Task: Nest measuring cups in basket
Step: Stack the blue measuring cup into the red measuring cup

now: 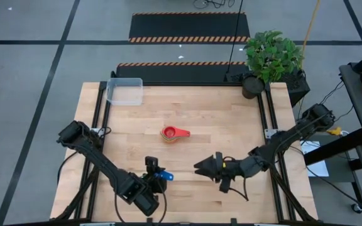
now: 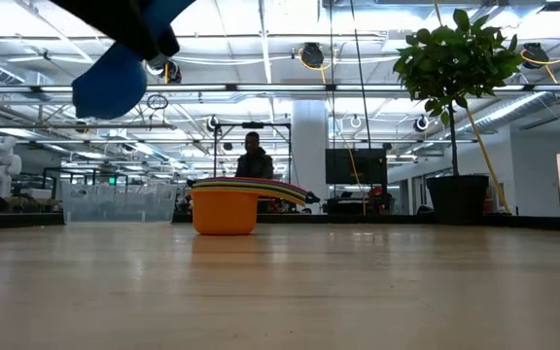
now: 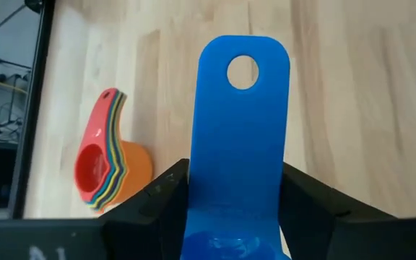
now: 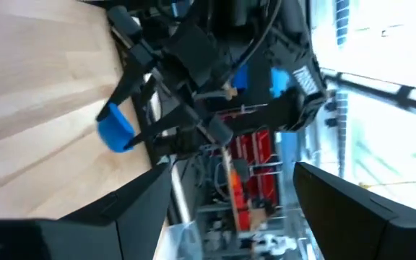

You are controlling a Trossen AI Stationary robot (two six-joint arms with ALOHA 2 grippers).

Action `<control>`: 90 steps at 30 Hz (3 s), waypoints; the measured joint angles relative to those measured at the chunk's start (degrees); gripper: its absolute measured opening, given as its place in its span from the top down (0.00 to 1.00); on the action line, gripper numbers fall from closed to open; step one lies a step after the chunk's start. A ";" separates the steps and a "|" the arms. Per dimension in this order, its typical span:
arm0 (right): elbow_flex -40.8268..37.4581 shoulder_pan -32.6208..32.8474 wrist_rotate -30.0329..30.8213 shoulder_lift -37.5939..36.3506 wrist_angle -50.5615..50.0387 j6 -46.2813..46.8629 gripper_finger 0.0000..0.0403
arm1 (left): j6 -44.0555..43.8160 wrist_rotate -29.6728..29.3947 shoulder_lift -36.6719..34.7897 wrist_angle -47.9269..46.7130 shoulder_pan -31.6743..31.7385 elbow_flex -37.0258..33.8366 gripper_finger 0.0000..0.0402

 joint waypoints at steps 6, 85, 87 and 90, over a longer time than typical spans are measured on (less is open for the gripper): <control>-0.02 0.63 5.69 6.30 7.48 -11.26 0.29 | 0.71 0.04 -0.68 5.06 0.29 0.09 0.57; 12.73 -8.41 14.84 28.26 9.97 -4.21 1.00 | -8.01 -6.38 -15.01 -3.41 -1.91 -1.51 0.50; 11.30 -9.72 15.89 27.11 10.15 -2.87 1.00 | -8.72 -9.23 -16.07 -5.04 -2.10 -3.57 0.50; 8.32 -12.13 15.96 24.65 10.41 1.47 1.00 | -9.12 -12.91 -18.22 -5.32 -2.20 -8.81 0.50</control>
